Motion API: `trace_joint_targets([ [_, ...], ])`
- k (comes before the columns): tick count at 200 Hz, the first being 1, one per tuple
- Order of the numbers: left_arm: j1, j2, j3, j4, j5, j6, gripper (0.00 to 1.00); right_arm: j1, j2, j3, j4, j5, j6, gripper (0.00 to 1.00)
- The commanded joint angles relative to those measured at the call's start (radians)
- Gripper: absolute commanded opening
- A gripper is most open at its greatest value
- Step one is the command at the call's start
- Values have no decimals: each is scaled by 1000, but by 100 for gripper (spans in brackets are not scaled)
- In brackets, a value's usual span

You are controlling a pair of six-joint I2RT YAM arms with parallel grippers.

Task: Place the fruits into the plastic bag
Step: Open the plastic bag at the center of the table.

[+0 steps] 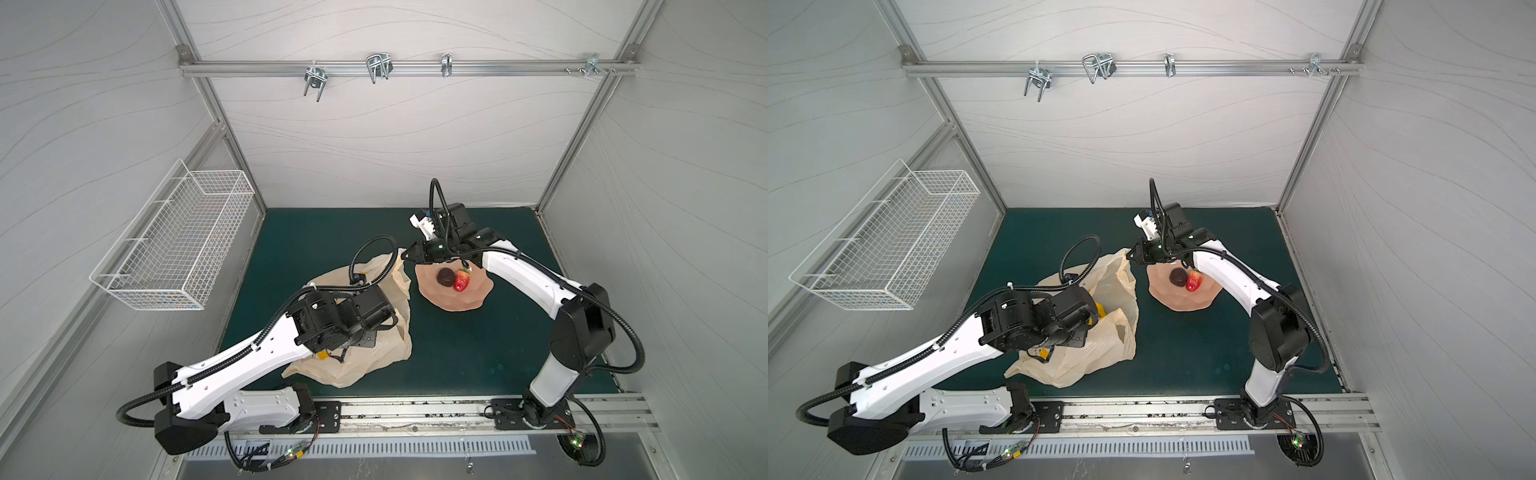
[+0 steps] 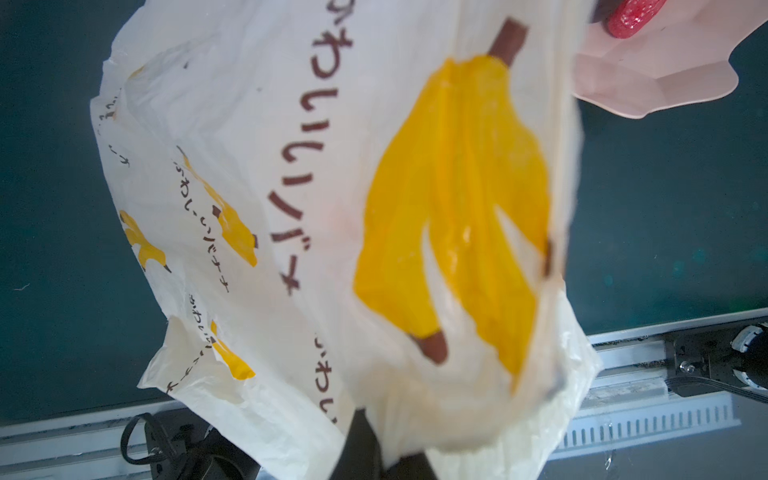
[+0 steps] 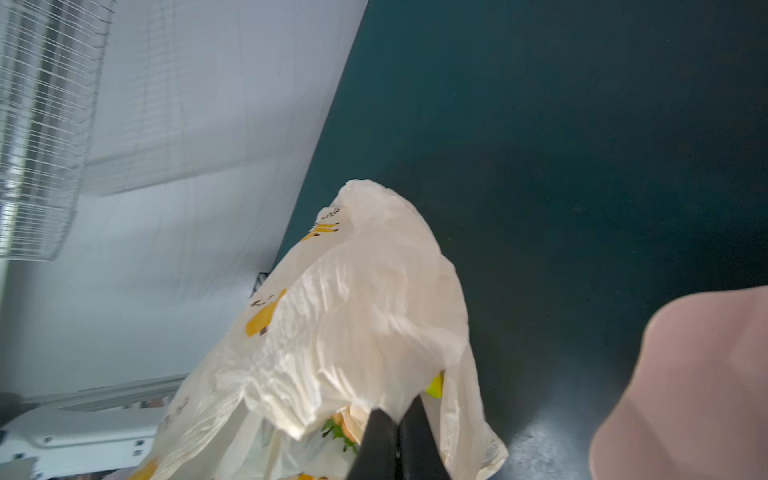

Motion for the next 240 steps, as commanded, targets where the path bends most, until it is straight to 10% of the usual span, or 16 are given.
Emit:
trace_joint_targets([
  [1, 1, -15, 6, 10, 0, 31, 0, -3, 26, 37, -82, 159, -145, 0],
  [52, 1, -42, -1, 12, -5, 41, 0, -1, 39, 39, -28, 332, -220, 0],
  [164, 1, -45, -3, 97, 29, 99, 0, -57, -276, -183, -71, 59, -146, 83],
  [240, 1, -44, 2, 99, 35, 110, 0, -303, -352, -221, -317, 139, -38, 99],
])
